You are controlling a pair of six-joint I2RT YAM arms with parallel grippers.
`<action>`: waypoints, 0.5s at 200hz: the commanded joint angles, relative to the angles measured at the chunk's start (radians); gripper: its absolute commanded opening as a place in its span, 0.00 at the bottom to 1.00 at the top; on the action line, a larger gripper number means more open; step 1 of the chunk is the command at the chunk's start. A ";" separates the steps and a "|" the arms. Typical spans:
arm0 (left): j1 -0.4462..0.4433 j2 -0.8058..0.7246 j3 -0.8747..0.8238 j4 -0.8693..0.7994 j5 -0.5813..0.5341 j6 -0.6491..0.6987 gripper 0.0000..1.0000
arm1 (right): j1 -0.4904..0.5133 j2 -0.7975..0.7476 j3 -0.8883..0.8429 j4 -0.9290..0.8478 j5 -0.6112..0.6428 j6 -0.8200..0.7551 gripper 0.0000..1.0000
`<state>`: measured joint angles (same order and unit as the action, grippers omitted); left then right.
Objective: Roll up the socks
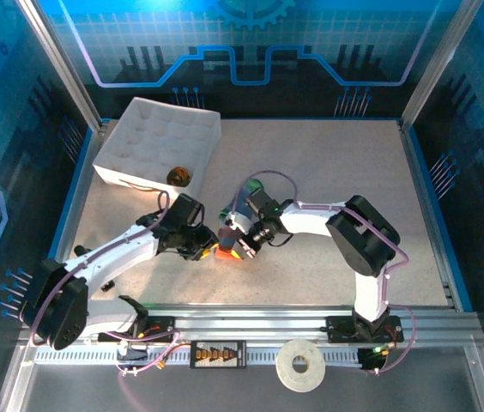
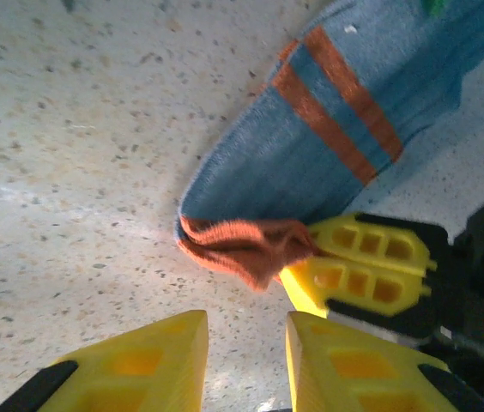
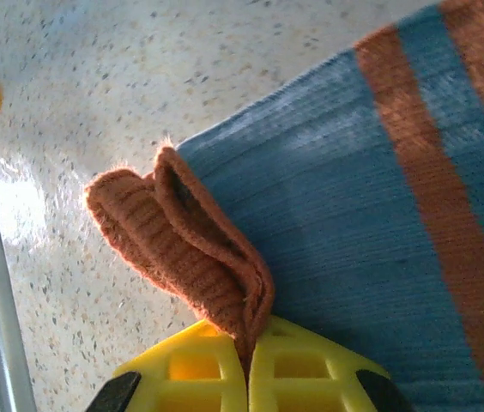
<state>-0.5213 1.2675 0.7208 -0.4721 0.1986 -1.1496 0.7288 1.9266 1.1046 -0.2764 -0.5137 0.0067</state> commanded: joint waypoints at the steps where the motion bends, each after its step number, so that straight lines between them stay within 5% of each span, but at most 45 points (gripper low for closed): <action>1: -0.011 -0.008 -0.039 0.097 0.059 -0.012 0.29 | -0.022 0.044 0.044 -0.091 -0.040 0.071 0.00; 100: -0.026 0.155 -0.004 0.222 0.075 -0.047 0.24 | -0.040 0.068 0.055 -0.103 -0.061 0.116 0.00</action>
<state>-0.5388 1.3796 0.6891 -0.2867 0.2523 -1.1793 0.7029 1.9640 1.1412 -0.3214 -0.5697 0.1032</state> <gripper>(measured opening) 0.247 0.056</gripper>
